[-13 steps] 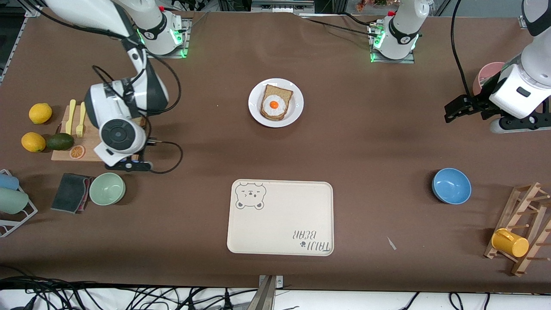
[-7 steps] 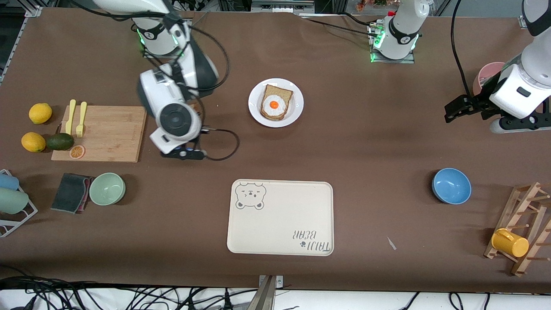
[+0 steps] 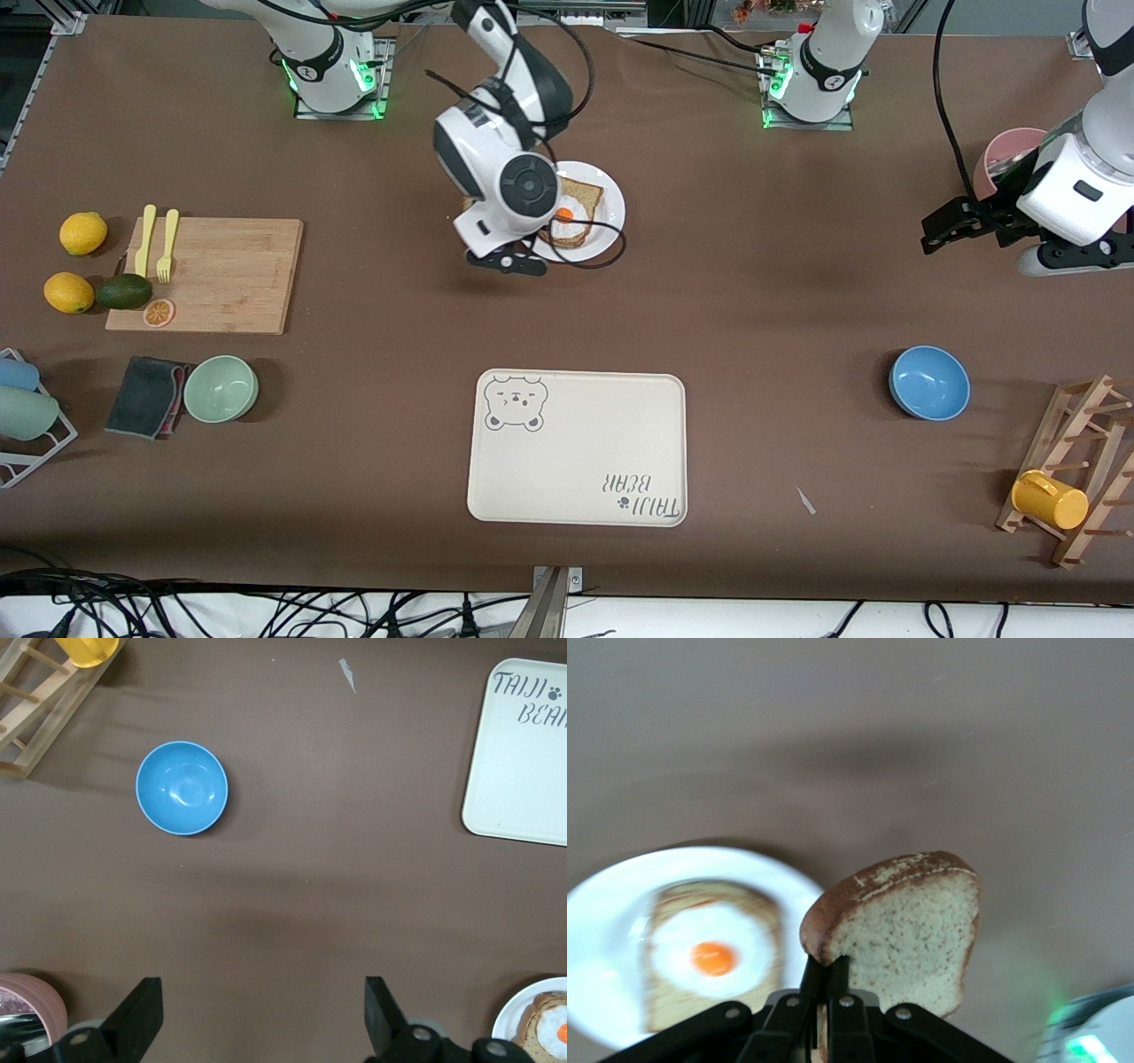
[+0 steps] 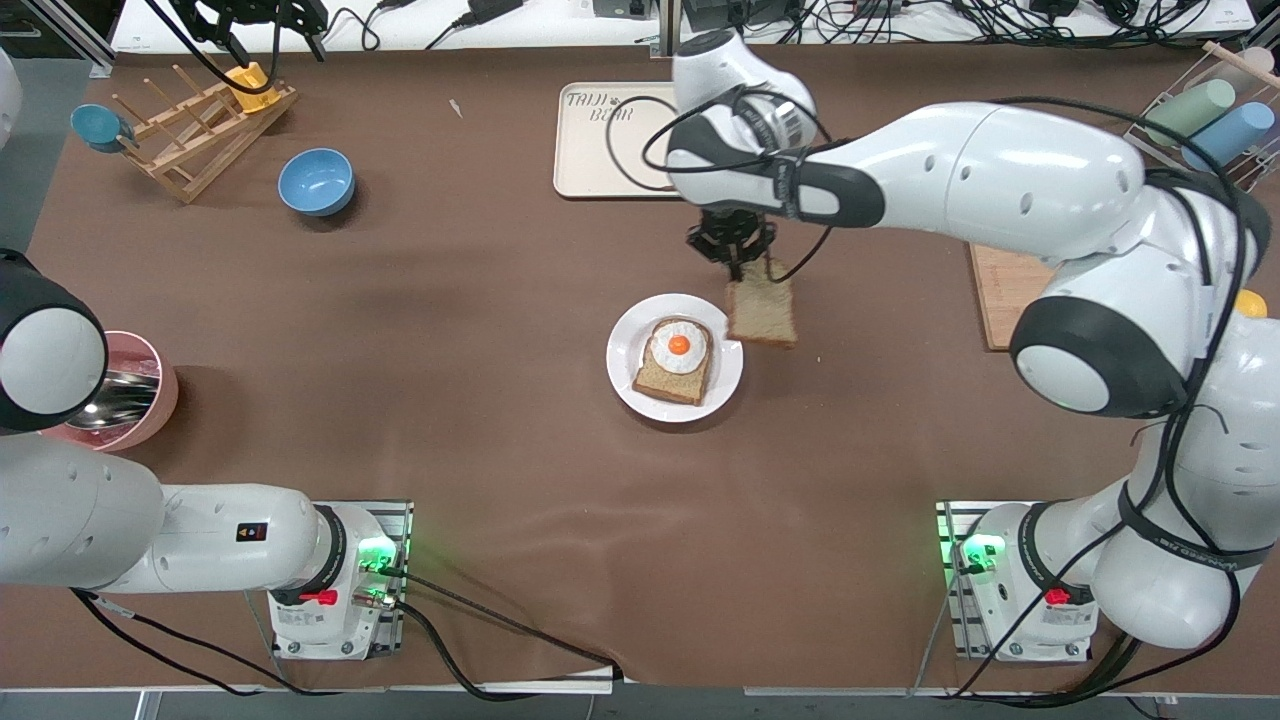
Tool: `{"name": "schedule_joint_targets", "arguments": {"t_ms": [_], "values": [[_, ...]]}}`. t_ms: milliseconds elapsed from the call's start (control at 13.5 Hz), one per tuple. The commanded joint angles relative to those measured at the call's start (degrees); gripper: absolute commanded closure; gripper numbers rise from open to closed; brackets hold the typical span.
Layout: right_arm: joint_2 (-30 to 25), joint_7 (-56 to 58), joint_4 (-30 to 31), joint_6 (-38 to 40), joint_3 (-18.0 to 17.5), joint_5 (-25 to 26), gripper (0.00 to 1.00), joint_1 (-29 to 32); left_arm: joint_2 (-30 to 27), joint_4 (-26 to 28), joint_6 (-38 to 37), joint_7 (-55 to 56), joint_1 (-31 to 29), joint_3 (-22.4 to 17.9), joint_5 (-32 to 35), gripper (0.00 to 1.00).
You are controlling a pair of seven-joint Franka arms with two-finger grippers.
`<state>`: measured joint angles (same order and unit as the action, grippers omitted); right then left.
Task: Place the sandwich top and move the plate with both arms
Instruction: 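Lift the bread slice and carry it over the white plate, then lower the bread onto the egg slice and open the right gripper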
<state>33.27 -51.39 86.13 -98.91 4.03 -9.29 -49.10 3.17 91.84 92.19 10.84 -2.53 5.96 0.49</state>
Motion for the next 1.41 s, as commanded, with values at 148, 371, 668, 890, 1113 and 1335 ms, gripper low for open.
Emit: {"name": "schedule_joint_targets", "arguments": {"t_ms": [148,371,668,890,1113,1335], "values": [[5.92,-9.33,-3.33,-8.03,0.72,-2.57,1.00,-5.91,1.57,-1.76,-1.14,0.85,-2.04,0.28,1.27,0.00],[7.07,-11.10,-3.68,-9.02,0.72,-4.15,1.00,-6.88,1.58,-1.76,-1.14,1.02,-2.13,0.28,1.36,0.00],[7.95,-11.37,-3.69,-12.17,0.81,-5.64,0.54,-7.50,1.49,-1.76,-1.14,1.37,-2.04,0.54,1.36,0.00],[8.39,-11.28,-3.69,-13.84,0.81,-5.21,0.00,-8.11,1.57,-1.84,-1.14,10.21,-0.82,0.80,1.96,0.00],[7.96,-10.75,-4.65,-13.77,1.16,-5.21,0.00,-8.03,1.66,-1.76,-1.14,10.43,0.07,0.80,2.23,0.00],[6.73,-9.70,-5.35,-11.93,1.68,-5.04,0.00,-7.24,1.58,-1.76,-1.05,7.37,0.07,0.80,2.32,0.00]]}}
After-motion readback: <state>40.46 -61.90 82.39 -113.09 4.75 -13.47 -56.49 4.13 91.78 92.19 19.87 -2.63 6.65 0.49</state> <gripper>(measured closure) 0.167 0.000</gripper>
